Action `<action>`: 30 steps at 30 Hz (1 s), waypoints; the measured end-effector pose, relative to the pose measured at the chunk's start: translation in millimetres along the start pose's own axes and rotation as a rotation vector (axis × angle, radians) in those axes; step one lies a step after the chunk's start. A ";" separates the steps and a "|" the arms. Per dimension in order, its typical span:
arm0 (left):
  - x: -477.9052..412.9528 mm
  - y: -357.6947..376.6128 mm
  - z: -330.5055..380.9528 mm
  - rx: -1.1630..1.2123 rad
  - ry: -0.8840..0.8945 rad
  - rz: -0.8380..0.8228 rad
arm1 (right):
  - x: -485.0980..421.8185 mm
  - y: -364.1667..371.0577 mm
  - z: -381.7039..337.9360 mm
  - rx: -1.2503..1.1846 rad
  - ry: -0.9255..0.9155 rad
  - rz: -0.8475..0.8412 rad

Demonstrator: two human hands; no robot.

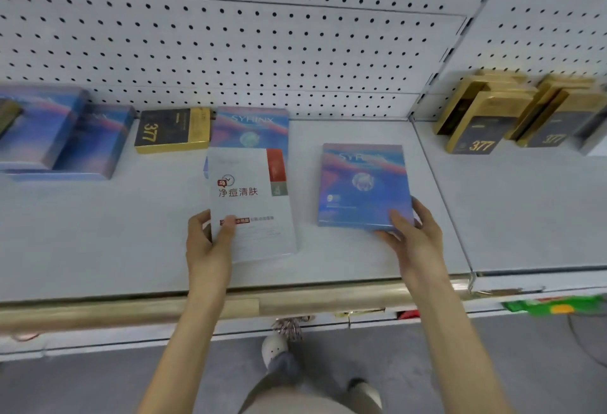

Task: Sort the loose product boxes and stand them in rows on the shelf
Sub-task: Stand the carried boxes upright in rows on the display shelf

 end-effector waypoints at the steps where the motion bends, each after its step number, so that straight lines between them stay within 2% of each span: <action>1: 10.1 -2.2 -0.3 0.010 0.012 0.017 | 7.2 -15.7 -2.2 -0.067 0.027 -0.006; 5: 45.1 3.8 15.9 0.059 0.059 0.000 | 28.3 -48.6 -26.0 -0.223 0.120 -0.136; 12: 113.9 41.9 77.1 0.154 0.206 -0.159 | 72.6 -86.5 -102.1 -0.352 -0.017 -0.389; 17: 183.9 89.0 76.7 0.112 0.188 -0.232 | 81.7 -158.3 -116.0 -0.108 0.082 -0.245; 20: 228.7 114.7 58.3 0.124 0.101 -0.260 | 101.6 -206.6 -127.0 -0.189 0.084 -0.163; 26: 300.2 174.4 41.5 0.116 -0.010 -0.345 | 121.1 -291.2 -184.2 -0.222 -0.021 -0.119; 30: 343.7 219.6 39.7 0.161 -0.058 -0.443 | 134.9 -341.7 -211.0 -0.340 -0.063 -0.096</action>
Point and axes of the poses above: each hand's wrist, its own x-axis away from the middle knuckle, its own y-axis out of the palm, z = x × y, the point moved 4 cm from there along -x, towards the middle knuckle, and after that the axes turned 15 degrees about -x, right-handed, at the moved point
